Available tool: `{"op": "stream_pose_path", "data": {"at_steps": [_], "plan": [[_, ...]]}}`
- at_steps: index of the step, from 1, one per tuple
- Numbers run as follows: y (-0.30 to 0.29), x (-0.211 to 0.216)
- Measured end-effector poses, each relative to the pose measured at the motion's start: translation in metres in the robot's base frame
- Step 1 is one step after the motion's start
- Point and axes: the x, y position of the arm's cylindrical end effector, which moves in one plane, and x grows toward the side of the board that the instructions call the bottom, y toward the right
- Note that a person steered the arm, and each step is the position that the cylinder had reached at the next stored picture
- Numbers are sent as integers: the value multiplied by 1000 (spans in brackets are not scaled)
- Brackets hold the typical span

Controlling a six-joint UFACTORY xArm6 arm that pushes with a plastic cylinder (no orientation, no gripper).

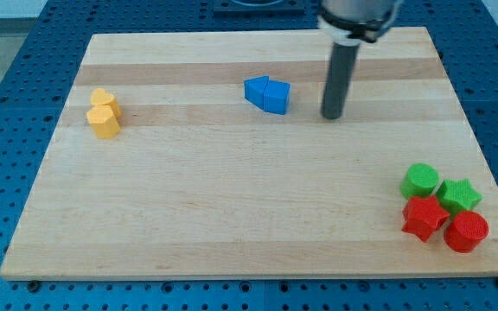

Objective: Move the blue blocks slightly to the left

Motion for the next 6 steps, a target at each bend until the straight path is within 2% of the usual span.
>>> {"op": "stream_pose_path", "data": {"at_steps": [3,6], "plan": [[-76,-43],[-111,-87]]}}
